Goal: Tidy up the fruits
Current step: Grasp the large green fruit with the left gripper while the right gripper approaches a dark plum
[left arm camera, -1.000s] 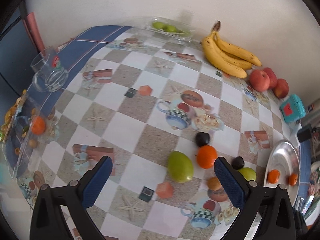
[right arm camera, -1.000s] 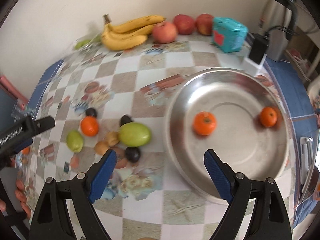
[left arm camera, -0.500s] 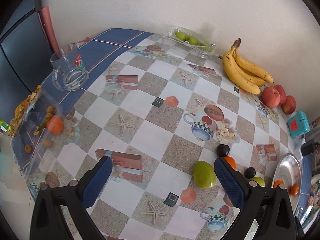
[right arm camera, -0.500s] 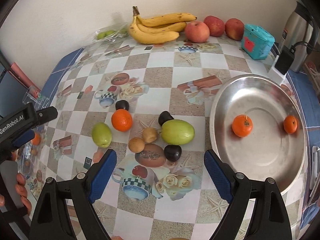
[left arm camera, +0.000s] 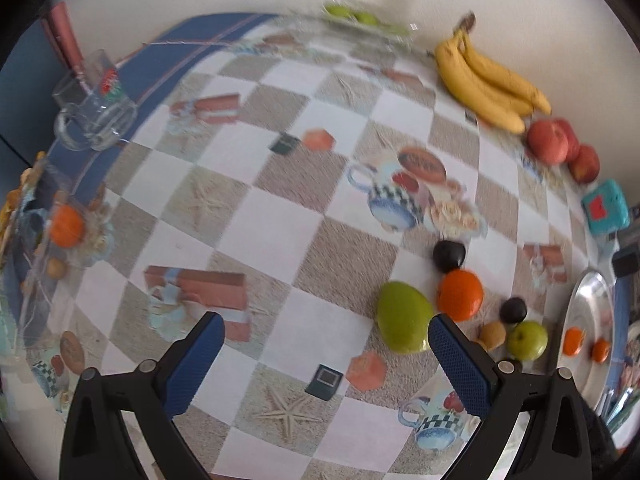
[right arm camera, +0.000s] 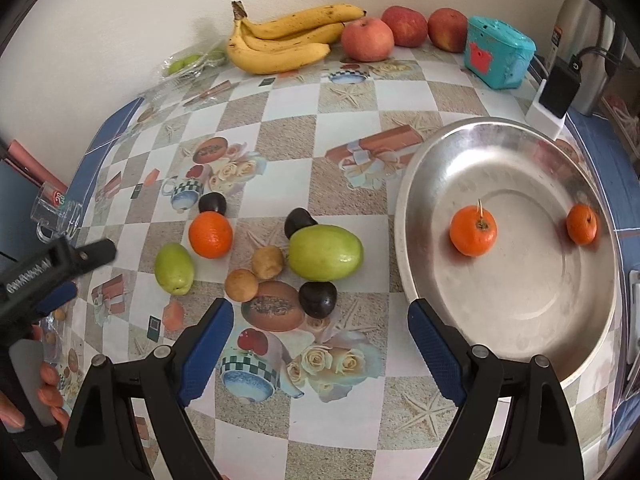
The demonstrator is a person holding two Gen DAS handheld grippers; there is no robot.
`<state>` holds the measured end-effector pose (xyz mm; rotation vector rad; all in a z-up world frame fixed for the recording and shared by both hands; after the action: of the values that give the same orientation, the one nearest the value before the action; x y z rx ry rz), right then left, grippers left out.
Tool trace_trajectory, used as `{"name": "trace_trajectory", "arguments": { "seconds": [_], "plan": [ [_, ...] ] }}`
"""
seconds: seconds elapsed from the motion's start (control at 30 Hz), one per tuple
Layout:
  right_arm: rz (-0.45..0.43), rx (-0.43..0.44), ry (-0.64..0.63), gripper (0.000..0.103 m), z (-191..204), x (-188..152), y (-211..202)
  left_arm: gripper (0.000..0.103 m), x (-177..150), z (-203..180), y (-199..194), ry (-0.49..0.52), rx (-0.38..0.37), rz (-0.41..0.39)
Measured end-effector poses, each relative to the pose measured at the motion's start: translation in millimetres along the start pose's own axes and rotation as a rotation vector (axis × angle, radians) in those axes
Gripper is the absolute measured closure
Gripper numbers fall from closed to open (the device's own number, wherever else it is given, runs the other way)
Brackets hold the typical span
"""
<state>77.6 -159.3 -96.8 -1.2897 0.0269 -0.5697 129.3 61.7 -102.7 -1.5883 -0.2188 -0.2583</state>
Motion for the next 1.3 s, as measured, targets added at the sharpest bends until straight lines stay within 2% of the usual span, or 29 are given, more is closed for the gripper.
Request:
{"name": "trace_trajectory", "arguments": {
  "seconds": [0.17,0.4,0.7,0.77,0.87,0.93,1.03,1.3],
  "plan": [
    [0.005,-0.011,0.002,0.014,-3.6,0.0,1.6,0.000,-3.6,-15.2,17.3,0.022,-0.031,0.043],
    [0.014,-0.027,0.007,0.014,-9.4,0.9,4.3,0.003,-1.7,-29.5,26.5,0.028,-0.085,0.038],
    [0.013,-0.038,0.010,0.014,-14.2,2.5,3.7,0.010,3.2,-29.6,40.0,0.029,-0.077,0.035],
    [0.012,-0.040,0.010,0.014,-14.5,3.1,3.7,0.014,3.6,-29.1,39.2,0.024,-0.093,0.029],
    [0.012,-0.040,0.010,0.014,-14.7,3.5,3.8,0.025,4.4,-31.2,35.2,0.033,-0.109,0.014],
    [0.013,-0.042,0.008,0.014,-15.1,3.8,3.7,0.043,5.2,-33.4,33.2,0.036,-0.127,0.011],
    [0.013,-0.042,0.008,0.014,-15.3,4.1,4.0,0.057,9.0,-38.8,35.0,0.030,-0.159,0.012],
    [0.017,-0.048,0.007,0.014,-16.1,3.8,5.3,0.059,10.8,-41.8,35.3,0.027,-0.160,0.015]
  ]
}}
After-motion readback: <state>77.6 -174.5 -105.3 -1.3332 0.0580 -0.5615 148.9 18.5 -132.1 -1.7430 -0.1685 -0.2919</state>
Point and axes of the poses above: each gripper's, at about its wrist camera, not at the fingertips, and y roughly the way its jaws point, z to its left, x to its top, the point moved 4 cm from there along y, roughly the way its jaws point, and after that the axes turned 13 degrees about y, right-handed, at the moved point
